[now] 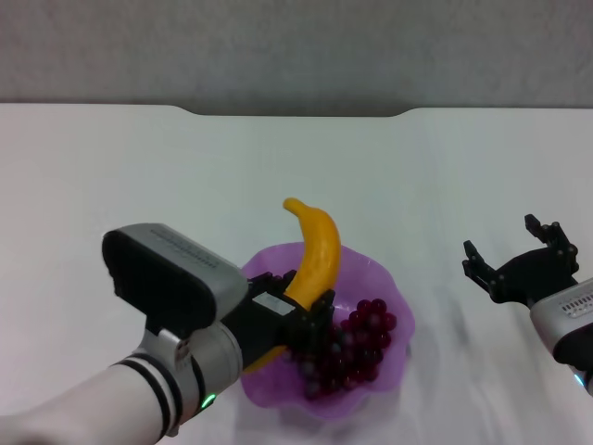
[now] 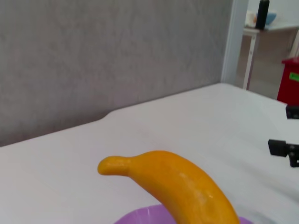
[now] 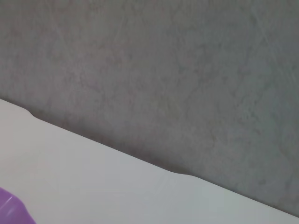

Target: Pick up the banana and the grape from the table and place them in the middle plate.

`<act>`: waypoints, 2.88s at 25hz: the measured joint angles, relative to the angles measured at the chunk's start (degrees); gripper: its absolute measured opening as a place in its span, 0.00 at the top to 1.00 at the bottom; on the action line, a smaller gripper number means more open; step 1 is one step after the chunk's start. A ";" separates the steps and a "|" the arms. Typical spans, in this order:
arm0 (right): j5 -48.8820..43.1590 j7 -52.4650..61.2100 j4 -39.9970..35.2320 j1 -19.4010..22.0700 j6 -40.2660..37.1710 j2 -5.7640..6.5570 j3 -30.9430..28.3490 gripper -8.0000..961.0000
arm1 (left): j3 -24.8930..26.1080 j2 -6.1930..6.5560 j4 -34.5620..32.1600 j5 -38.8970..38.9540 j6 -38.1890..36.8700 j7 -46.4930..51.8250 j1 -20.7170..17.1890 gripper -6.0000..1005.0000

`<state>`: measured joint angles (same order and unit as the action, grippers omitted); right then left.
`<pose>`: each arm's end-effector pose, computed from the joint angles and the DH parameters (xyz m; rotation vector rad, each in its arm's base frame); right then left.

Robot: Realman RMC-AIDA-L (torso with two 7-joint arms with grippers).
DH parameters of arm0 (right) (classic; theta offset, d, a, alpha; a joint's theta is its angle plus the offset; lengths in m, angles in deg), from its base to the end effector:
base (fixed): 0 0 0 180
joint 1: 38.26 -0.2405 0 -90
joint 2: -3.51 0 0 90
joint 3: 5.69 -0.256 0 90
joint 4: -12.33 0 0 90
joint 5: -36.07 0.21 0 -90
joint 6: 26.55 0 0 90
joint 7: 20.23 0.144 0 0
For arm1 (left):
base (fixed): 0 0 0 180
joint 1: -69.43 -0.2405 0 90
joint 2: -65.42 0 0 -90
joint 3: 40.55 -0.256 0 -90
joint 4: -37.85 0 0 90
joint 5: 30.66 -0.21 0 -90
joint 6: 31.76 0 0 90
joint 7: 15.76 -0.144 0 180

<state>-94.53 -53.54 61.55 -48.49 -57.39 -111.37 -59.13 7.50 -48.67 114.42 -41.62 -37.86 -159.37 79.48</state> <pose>0.2928 0.3186 -0.0562 -1.8506 0.4343 0.2774 -0.1820 0.2911 -0.1090 -2.2712 -0.7018 -0.3927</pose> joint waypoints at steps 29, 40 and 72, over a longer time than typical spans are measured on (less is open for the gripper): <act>0.15 0.08 -0.09 -0.32 0.00 0.09 0.00 0.07 | -2.33 -0.72 -2.39 -0.38 -0.05 -2.22 2.14 0.23; 0.23 0.35 -0.44 -0.44 0.00 0.09 0.01 0.07 | 9.17 -2.57 -1.13 -5.78 11.42 -3.11 -4.01 0.09; 0.00 14.39 -11.50 -1.11 -16.52 0.17 3.38 0.07 | 32.20 -3.50 -56.40 19.56 63.84 -13.10 -0.55 0.09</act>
<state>-94.53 -39.15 50.05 -49.60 -73.92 -111.20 -55.75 39.70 -52.17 58.03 -22.06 25.98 -172.47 78.92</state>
